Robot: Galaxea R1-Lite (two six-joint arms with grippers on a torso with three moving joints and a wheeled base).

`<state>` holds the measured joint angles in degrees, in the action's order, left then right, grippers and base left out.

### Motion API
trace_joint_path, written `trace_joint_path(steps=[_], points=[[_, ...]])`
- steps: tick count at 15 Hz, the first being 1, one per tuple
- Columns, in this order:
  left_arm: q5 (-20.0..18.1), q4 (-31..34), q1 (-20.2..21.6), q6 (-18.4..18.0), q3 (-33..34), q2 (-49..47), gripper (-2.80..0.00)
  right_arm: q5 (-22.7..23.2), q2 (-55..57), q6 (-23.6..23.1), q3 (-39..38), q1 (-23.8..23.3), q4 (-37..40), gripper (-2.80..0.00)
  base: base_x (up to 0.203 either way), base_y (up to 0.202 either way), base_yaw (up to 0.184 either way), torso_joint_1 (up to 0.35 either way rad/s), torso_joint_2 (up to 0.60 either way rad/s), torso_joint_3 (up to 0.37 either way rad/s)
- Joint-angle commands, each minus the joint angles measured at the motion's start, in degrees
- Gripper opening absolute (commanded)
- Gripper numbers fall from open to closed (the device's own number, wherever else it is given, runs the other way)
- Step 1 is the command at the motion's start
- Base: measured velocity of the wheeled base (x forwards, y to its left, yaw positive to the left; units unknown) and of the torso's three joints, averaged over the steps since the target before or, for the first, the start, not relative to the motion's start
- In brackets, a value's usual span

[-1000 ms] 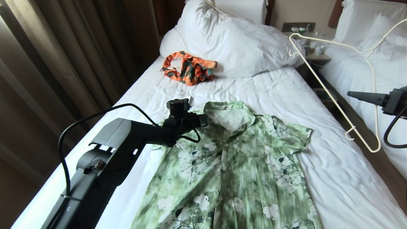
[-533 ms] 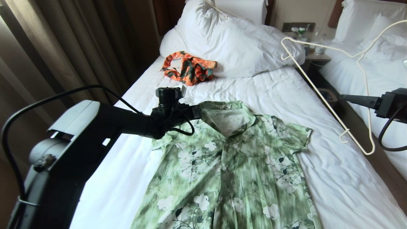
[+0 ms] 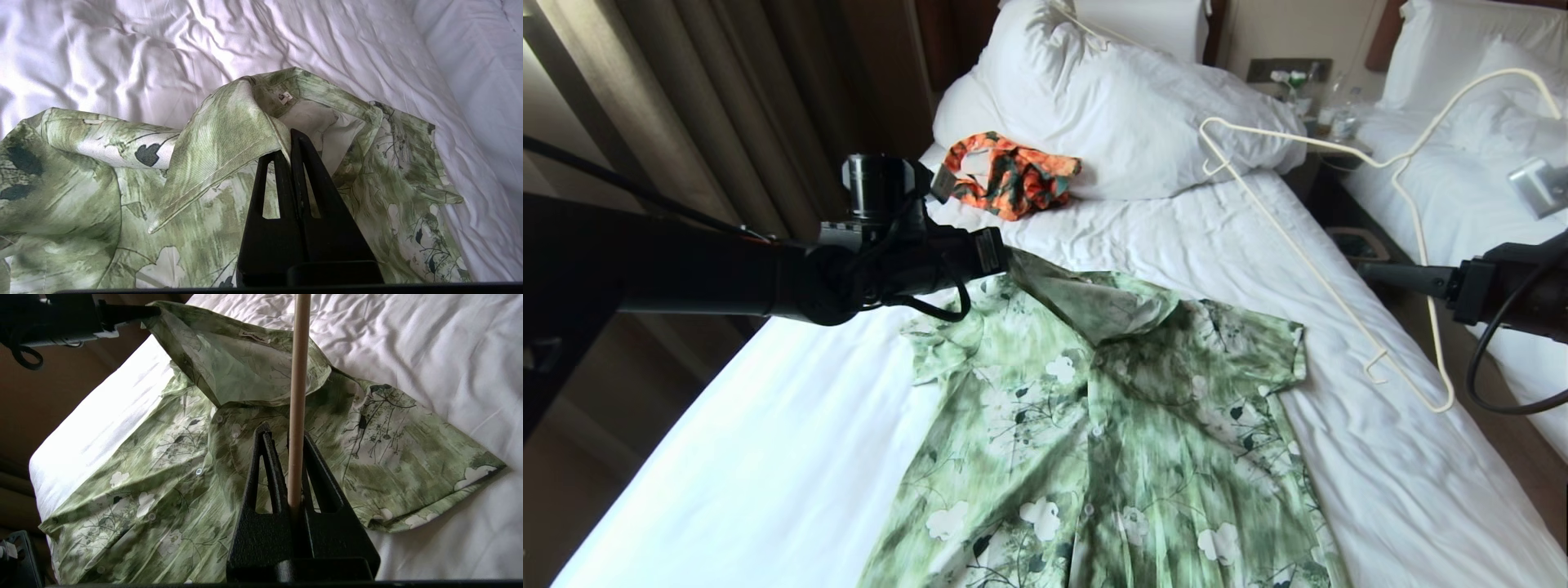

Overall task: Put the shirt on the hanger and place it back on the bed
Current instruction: Hook one side of the shirt onto the hanger

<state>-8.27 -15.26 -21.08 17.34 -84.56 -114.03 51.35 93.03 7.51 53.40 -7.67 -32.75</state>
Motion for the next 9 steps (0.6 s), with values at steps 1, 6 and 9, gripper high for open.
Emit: trace_joint_path(steps=[1, 6, 9], points=[[0.00, -0.03, -0.06, -0.02, 1.63, 4.25, -2.80, 0.25, 0.46, -1.51, -0.82, 2.52, -0.13, -2.80, 0.000, 0.000, 0.000, 0.000, 0.00, 0.000], [0.44, 0.01, -0.37, -0.20, 4.01, 5.04, -2.80, 1.53, 1.54, -3.03, 0.74, 5.12, 0.55, -2.80, 0.000, 0.000, 0.000, 0.000, 0.00, 0.000], [0.51, -0.29, -0.19, -0.55, 4.23, 4.27, -2.80, 3.46, 1.54, -3.47, 3.48, 6.73, 6.24, -2.80, 0.000, 0.000, 0.000, 0.000, 0.00, 0.000]])
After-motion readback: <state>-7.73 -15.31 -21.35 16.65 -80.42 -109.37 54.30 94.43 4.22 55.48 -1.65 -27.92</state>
